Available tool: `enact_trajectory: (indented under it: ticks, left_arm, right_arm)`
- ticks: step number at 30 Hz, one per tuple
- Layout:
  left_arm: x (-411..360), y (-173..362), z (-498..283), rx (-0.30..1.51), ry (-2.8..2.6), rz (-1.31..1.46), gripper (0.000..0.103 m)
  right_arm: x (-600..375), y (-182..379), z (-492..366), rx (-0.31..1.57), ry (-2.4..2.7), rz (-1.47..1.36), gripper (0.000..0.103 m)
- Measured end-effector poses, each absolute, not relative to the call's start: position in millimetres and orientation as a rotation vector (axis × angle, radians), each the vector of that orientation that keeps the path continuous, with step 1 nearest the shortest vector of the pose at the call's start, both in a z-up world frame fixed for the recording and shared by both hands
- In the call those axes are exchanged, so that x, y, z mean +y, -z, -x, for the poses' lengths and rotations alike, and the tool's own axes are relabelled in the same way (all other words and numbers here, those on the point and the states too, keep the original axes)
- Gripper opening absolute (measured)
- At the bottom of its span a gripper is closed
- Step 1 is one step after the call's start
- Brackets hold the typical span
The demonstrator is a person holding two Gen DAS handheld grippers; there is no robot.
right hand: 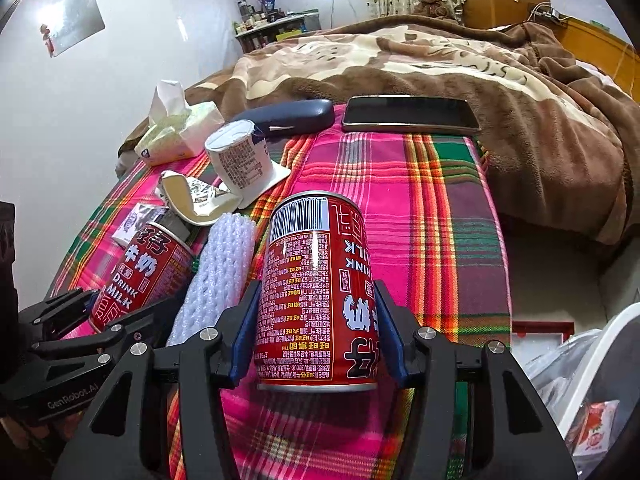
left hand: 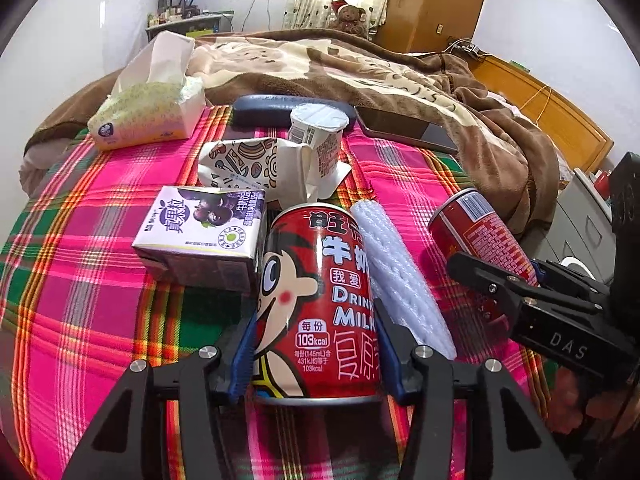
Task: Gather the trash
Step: 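Close the left tool on one red can while the right tool grasps another red can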
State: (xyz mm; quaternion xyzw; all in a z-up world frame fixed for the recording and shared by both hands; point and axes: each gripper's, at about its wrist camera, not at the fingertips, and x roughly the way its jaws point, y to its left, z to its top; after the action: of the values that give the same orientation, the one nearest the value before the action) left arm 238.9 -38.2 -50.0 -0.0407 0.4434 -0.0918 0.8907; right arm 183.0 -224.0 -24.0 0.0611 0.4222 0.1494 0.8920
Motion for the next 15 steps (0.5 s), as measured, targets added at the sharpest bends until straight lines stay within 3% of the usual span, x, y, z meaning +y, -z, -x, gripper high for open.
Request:
enact_trajectory:
  ticks: [15]
  left_arm:
    - [-48,23,-195,0.857,0.217,0.075,0.052]
  right_arm:
    - [-233,2,-145,0.811,-0.298,-0.158,0.054]
